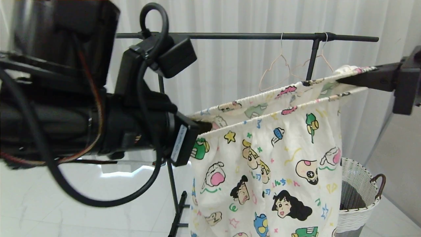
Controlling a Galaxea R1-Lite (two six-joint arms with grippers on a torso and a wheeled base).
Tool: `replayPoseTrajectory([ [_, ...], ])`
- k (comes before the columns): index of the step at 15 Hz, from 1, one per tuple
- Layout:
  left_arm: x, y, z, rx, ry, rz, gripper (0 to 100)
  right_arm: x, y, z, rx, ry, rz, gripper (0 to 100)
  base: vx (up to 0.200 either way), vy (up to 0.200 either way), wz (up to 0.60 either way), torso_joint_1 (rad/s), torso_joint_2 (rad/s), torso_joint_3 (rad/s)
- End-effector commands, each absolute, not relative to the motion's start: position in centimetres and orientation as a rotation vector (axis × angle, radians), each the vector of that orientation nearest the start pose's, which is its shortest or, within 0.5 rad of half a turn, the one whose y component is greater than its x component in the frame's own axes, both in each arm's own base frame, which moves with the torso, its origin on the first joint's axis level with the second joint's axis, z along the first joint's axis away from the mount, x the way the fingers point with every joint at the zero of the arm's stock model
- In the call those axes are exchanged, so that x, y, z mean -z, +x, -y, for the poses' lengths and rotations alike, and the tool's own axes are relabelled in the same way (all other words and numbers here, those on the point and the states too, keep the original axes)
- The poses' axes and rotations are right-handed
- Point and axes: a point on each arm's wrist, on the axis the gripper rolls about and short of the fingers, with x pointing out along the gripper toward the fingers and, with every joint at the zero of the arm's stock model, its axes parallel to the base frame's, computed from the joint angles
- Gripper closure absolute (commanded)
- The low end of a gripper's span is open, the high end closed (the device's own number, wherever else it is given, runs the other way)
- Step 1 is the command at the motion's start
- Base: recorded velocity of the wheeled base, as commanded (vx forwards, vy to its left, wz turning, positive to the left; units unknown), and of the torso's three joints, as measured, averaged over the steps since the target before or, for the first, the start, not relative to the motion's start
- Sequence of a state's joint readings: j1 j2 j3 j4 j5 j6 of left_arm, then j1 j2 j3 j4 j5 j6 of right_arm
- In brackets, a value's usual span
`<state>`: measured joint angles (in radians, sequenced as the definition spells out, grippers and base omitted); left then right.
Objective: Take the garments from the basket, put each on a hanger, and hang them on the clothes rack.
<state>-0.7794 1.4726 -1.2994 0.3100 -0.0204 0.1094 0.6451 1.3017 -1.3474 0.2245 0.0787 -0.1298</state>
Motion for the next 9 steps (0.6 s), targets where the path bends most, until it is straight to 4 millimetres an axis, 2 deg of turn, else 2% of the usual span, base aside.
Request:
replayPoseTrajectory([
  [1,-29.9,13.9,15.0,0.864,0.272,-0.377,100,-35.1,18.5,-13.8,-0.729,-0.179,-0.154,100,0.000,0.000,0.00,0.000,0.00,0.000],
  [3,-30.0,12.8,14.7,0.887,0.252,-0.373,100,-35.5,19.4,-14.5,-0.747,-0.176,-0.148,100,0.000,0.000,0.00,0.000,0.00,0.000],
  [9,-29.9,12.8,14.9,0.896,0.253,-0.376,100,-35.4,19.6,-14.7,-0.747,-0.176,-0.151,100,0.000,0.000,0.00,0.000,0.00,0.000],
])
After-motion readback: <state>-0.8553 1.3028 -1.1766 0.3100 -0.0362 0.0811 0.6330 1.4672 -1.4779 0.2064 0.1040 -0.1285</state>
